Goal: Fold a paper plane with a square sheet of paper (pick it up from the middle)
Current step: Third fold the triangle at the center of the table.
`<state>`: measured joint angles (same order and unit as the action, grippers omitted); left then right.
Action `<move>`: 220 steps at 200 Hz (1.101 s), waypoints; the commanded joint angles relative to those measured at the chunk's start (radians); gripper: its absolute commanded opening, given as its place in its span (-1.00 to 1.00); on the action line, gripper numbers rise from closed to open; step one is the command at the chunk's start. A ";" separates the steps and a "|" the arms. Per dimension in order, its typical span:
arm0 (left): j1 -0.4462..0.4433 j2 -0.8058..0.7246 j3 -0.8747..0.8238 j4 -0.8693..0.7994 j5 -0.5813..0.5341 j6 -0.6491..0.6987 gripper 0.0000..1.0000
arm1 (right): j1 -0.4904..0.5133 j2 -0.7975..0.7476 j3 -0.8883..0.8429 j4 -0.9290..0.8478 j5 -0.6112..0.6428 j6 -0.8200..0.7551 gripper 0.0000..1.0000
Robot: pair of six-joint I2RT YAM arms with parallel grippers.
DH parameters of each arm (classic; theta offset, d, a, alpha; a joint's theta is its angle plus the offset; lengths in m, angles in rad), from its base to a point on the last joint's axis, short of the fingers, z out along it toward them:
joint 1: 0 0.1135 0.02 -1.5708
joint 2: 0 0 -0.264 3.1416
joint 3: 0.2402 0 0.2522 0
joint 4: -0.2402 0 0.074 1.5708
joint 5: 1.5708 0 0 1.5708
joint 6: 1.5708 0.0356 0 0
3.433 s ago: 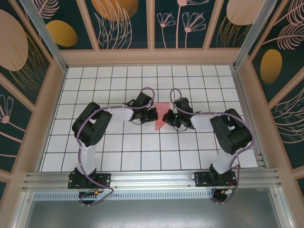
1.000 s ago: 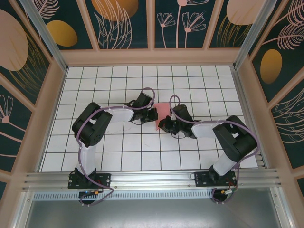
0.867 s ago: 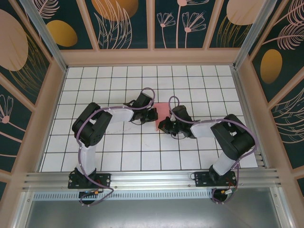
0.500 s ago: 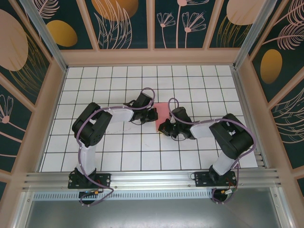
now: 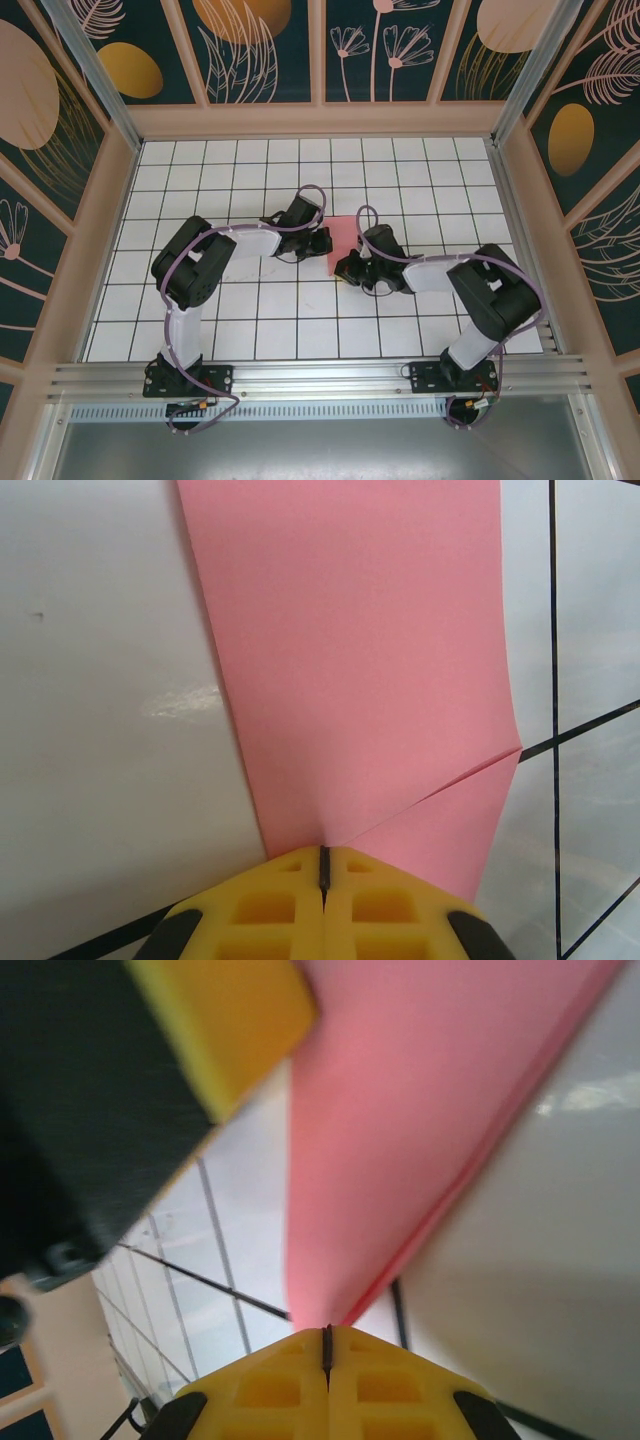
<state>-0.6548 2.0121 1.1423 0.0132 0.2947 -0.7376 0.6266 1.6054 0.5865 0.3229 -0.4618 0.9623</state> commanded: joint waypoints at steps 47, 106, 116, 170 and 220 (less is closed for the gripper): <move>0.019 0.083 -0.064 -0.157 -0.139 -0.003 -1.00 | 0.008 0.029 0.093 -0.039 0.019 -0.057 -0.95; 0.018 0.077 -0.065 -0.160 -0.137 -0.006 -1.00 | 0.016 0.117 0.107 -0.045 -0.004 -0.056 -0.95; 0.018 0.077 -0.065 -0.160 -0.137 -0.005 -1.00 | 0.016 0.119 0.097 -0.045 -0.005 -0.055 -0.95; 0.019 0.079 -0.064 -0.160 -0.138 -0.006 -1.00 | 0.020 0.116 0.039 -0.051 -0.025 -0.043 -0.95; 0.019 0.083 -0.069 -0.153 -0.136 -0.008 -1.00 | 0.020 0.093 0.028 -0.094 -0.028 -0.053 -0.96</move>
<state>-0.6548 2.0102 1.1378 0.0196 0.2947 -0.7422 0.6369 1.7103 0.6392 0.3016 -0.4660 0.9226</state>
